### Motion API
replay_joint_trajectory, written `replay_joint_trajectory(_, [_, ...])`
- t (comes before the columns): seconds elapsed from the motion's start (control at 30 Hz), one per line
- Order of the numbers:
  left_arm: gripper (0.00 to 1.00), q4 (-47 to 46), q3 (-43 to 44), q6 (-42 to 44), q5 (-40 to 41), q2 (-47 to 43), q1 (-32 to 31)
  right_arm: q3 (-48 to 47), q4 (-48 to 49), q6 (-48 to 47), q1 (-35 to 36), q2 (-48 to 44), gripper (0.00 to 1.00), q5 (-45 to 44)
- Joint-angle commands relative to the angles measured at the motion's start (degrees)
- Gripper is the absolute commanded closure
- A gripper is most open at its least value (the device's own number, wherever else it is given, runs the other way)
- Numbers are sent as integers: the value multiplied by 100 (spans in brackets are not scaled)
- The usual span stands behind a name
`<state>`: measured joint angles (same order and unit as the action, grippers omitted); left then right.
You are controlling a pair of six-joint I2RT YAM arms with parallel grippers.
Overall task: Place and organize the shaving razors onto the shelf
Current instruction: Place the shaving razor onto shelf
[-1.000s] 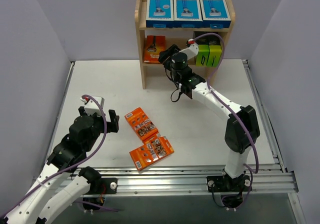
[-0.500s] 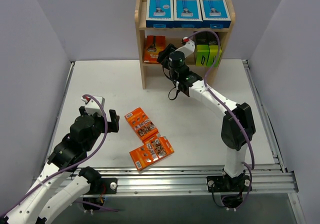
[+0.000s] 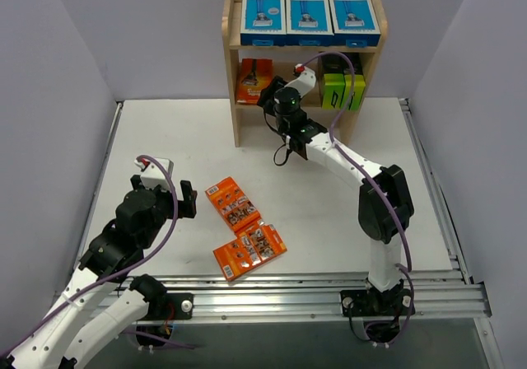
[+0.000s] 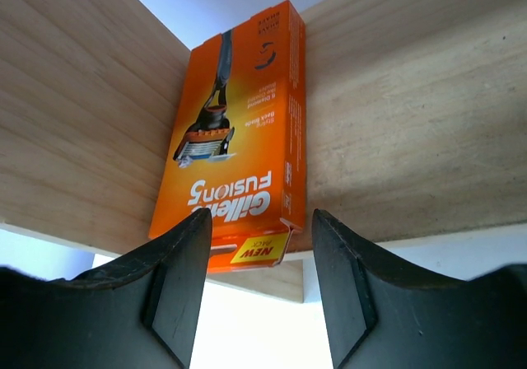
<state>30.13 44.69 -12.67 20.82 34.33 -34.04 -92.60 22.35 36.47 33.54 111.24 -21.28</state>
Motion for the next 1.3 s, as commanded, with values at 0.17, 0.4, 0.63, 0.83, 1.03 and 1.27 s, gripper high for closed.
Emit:
replay_joint_trajectory(0.17, [6, -280, -4, 89, -60, 4, -32, -250, 542, -281, 83, 170, 54, -245])
replay_joint_trajectory(0.4, [6, -288, -13, 98, -60, 21, -59, -364, 622, -342, 83, 354, 55, -263])
replay_joint_trajectory(0.63, [6, -297, -13, 98, -69, 30, -67, -443, 648, -395, 91, 513, 55, -280])
replay_joint_trajectory(0.83, [6, -297, -13, 98, -69, 21, -76, -382, 736, -465, 91, 539, 55, -202])
replay_joint_trajectory(1.03, [6, -288, -13, 98, -69, 21, -85, -356, 885, -553, 83, 583, 52, -61])
replay_joint_trajectory(1.27, [6, -297, -13, 106, -69, 21, -85, -408, 1052, -667, 91, 706, 48, 150])
